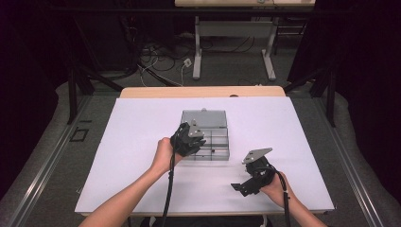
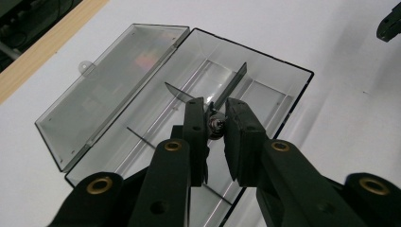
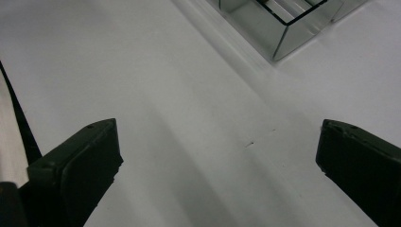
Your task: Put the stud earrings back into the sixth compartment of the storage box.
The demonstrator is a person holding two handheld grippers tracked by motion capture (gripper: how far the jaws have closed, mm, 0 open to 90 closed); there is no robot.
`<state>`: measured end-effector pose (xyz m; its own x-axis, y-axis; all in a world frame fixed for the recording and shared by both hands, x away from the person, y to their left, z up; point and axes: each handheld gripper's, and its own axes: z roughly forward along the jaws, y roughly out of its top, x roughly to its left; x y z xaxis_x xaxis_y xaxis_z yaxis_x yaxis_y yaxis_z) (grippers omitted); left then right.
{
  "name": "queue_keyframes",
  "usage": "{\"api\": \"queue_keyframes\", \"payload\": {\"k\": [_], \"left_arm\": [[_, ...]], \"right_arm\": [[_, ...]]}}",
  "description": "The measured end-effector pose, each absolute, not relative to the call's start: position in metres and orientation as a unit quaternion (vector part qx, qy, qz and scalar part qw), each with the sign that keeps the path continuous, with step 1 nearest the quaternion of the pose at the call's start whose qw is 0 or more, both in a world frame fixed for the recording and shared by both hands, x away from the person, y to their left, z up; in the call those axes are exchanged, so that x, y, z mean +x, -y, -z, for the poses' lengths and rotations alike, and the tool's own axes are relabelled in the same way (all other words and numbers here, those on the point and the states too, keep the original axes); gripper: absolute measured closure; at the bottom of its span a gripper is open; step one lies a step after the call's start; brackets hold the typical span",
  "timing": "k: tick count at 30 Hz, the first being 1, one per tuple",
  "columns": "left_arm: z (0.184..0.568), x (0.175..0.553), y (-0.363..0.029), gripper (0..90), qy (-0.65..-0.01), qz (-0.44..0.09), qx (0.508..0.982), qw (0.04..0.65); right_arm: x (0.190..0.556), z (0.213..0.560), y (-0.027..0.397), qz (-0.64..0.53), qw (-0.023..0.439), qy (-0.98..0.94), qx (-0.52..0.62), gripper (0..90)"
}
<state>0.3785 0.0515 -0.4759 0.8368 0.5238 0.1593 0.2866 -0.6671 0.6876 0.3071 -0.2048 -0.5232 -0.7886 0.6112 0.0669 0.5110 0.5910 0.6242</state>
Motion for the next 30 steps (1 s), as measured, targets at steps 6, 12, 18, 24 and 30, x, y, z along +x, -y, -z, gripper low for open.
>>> {"api": "queue_keyframes", "payload": {"k": [6, 12, 18, 24, 30], "left_arm": [[0.479, 0.38, -0.044, 79.1, -0.226, -0.174, 0.894, 0.346], [0.484, 0.382, -0.037, 79.1, -0.226, -0.165, 0.894, 0.349], [0.49, 0.384, -0.029, 79.0, -0.226, -0.162, 0.893, 0.353], [0.497, 0.387, -0.021, 78.8, -0.227, -0.154, 0.895, 0.351], [0.503, 0.389, -0.016, 78.8, -0.232, -0.143, 0.893, 0.357]], "right_arm": [[0.307, 0.523, 0.205, -0.324, 0.075, -0.888, 0.316, 0.7], [0.307, 0.523, 0.204, -0.325, 0.074, -0.889, 0.315, 0.7], [0.307, 0.524, 0.205, -0.323, 0.077, -0.89, 0.313, 0.7], [0.308, 0.524, 0.205, -0.323, 0.075, -0.89, 0.312, 0.7], [0.307, 0.525, 0.205, -0.324, 0.074, -0.889, 0.314, 0.7]]}}
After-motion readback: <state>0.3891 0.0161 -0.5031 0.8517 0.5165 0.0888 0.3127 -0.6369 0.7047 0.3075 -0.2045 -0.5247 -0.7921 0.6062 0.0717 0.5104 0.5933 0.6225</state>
